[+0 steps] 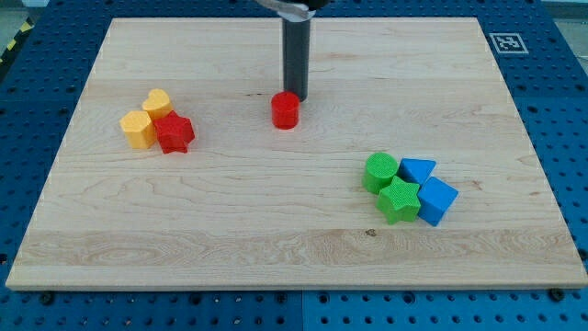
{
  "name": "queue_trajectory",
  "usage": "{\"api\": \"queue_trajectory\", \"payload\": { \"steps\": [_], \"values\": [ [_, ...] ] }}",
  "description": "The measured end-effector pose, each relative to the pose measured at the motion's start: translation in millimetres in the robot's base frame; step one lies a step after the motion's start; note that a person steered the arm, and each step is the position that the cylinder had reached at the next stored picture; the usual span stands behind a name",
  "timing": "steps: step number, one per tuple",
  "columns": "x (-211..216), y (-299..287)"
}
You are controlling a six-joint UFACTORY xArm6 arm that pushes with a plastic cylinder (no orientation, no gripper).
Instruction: Slide the red circle left a bit
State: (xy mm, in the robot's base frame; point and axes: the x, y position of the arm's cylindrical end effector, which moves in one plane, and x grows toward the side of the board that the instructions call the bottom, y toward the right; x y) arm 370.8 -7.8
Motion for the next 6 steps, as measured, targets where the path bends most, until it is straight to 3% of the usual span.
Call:
{"api": "queue_trajectory", "payload": {
  "steps": [1,2,3,4,5,6],
  "values": [
    [-21.2,46.1],
    [-0.8,87.3],
    [40.8,71.7],
    [39.6,8.2],
    [24.7,-27.2],
    [-8.0,-10.6]
  ]
}}
